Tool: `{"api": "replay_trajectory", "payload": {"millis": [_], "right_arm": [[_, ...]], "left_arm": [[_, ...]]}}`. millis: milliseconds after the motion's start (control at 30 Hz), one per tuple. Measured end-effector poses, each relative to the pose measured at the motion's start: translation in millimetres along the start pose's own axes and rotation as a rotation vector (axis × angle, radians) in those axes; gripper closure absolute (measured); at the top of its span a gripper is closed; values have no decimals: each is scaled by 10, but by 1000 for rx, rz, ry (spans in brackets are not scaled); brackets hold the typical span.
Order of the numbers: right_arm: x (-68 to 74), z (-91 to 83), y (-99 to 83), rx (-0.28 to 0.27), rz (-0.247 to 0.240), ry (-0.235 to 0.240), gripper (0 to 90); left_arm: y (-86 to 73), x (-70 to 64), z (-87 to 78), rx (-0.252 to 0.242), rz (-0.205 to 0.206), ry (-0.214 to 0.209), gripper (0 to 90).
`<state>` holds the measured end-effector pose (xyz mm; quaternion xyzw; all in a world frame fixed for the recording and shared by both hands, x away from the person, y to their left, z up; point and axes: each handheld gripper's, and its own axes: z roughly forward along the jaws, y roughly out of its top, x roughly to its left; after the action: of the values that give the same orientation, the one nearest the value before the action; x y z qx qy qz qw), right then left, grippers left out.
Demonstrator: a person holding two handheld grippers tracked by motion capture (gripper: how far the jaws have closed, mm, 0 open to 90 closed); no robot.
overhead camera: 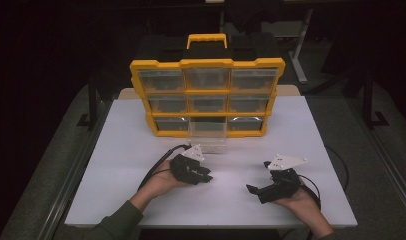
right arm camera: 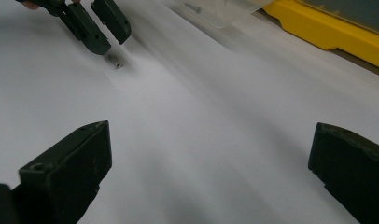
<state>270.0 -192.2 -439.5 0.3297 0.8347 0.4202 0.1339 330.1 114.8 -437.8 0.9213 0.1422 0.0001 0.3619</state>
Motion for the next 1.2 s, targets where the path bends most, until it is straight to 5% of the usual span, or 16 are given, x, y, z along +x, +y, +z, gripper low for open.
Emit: {"api": "replay_trajectory", "payload": {"millis": [633,1200], "right_arm": [[-9,-1,-17,-4,7,6,0],[-15,16,-14,1,4,7,0]], "left_arm": [[-38,17,119,27,-6,-11,819],[-3,55,31,10,-23,-34,873]]}}
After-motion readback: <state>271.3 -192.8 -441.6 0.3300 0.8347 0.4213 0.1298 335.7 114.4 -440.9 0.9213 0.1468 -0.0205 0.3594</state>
